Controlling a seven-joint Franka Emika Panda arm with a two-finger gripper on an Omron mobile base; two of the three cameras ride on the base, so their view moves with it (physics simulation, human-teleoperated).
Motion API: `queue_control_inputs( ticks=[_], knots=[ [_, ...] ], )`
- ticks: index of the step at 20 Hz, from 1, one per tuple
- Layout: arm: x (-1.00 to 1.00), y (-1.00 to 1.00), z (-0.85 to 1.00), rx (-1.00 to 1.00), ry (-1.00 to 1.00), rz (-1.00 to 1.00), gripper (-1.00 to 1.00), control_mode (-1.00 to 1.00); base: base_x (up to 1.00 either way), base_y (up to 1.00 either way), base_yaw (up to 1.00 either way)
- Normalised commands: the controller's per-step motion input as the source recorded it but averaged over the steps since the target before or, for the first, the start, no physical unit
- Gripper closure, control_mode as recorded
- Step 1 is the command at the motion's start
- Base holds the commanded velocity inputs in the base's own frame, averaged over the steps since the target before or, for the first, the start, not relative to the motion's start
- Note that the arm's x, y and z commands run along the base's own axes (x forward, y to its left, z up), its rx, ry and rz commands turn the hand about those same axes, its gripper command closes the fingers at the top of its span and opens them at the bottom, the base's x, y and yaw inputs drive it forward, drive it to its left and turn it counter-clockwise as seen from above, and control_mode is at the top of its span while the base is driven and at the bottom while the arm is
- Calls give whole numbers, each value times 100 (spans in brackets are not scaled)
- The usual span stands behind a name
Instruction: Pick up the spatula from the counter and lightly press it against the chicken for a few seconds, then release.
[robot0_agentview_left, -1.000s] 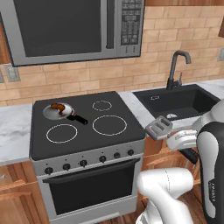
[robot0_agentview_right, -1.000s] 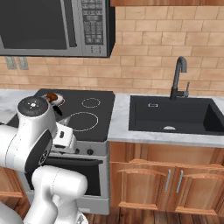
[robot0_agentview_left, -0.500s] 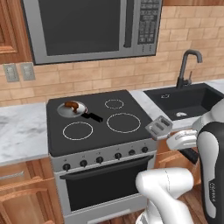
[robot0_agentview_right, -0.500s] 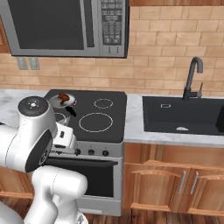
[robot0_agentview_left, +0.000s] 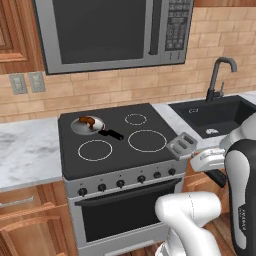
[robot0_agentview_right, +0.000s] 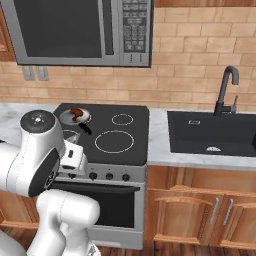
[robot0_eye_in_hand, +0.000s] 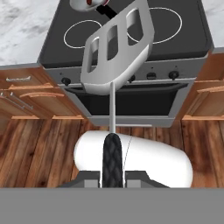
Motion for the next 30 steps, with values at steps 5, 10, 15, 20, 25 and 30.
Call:
queue_control_inputs(
  ticks=[5,10,15,20,25,30],
  knots=[
    [0,0,0,0,0,0,100,100,22,11,0],
    [0,0,0,0,0,0,100,100,16,21,0],
    [0,0,0,0,0,0,100,100,33,22,0],
    [0,0,0,0,0,0,100,100,13,15,0],
    [0,0,0,0,0,0,100,100,12,21,0],
    [0,0,0,0,0,0,100,100,23,19,0]
  ],
)
